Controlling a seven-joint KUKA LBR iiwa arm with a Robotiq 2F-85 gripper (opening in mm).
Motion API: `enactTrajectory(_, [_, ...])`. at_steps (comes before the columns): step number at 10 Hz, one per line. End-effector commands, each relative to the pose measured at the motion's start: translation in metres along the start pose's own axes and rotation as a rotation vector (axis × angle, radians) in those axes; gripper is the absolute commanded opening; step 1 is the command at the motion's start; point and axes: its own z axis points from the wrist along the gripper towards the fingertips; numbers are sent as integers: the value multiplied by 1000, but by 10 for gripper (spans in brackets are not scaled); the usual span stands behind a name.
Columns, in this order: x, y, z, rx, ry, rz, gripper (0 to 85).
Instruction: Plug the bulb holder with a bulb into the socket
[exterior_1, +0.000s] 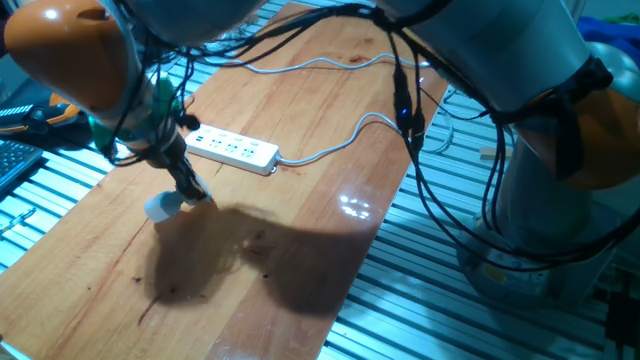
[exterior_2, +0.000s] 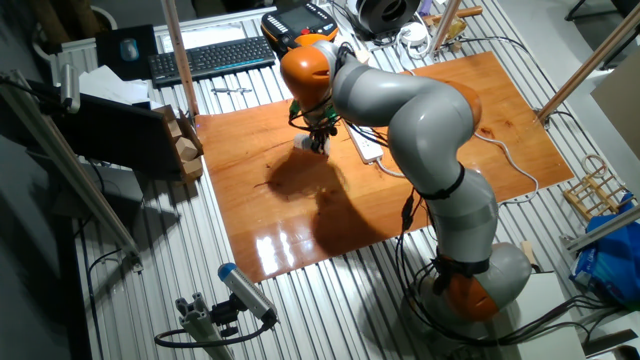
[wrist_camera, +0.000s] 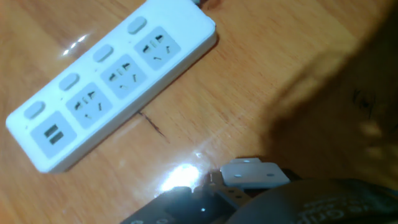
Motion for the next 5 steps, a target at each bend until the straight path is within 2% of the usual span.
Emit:
enactTrajectory(1, [-1, -1, -4, -6, 6, -91, 0])
enactTrajectory(3, [-4, -2, -16, -2, 30, -240, 0])
enactTrajectory(4, [-5, -4, -21, 3, 50, -343, 0])
enactTrajectory(5, [-5, -5, -25, -6, 82, -422, 0])
